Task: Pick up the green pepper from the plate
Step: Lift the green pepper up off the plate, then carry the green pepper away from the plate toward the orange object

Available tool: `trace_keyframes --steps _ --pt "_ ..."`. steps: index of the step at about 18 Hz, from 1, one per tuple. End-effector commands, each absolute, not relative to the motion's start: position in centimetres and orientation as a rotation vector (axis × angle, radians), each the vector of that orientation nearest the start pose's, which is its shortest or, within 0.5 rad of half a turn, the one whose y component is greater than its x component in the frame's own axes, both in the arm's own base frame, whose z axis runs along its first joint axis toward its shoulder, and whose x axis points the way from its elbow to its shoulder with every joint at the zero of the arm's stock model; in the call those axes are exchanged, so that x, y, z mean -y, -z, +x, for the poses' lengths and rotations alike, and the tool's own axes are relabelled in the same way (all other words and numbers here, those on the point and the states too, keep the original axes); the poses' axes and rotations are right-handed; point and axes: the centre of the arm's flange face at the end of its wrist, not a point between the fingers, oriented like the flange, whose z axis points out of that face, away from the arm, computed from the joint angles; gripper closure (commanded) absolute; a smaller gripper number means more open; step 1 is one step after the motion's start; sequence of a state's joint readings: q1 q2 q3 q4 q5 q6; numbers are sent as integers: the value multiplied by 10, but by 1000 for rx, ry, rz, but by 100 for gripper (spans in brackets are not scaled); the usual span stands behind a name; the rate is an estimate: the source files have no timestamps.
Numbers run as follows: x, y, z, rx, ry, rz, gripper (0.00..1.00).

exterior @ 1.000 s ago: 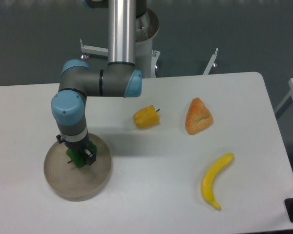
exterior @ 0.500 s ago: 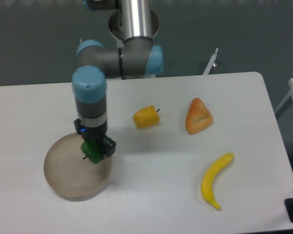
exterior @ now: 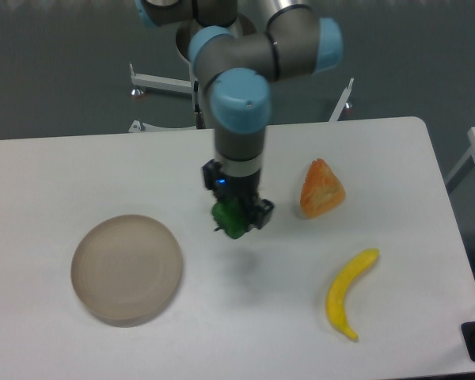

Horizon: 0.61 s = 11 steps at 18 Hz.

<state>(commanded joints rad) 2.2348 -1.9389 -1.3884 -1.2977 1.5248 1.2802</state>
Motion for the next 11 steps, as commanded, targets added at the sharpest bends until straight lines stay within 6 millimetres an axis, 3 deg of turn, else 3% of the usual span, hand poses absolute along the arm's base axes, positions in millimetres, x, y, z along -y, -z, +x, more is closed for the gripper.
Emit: trace_keyframes --steps 2,4,7,11 --pt "-590 -401 -305 -986 -89 -2884 69" --pt "-582 -393 -326 -1021 -68 -2881 68" --pt "-578 -403 -331 -1102 -45 -2870 67" --pt "-559 -410 -353 -1176 -18 -2854 67"
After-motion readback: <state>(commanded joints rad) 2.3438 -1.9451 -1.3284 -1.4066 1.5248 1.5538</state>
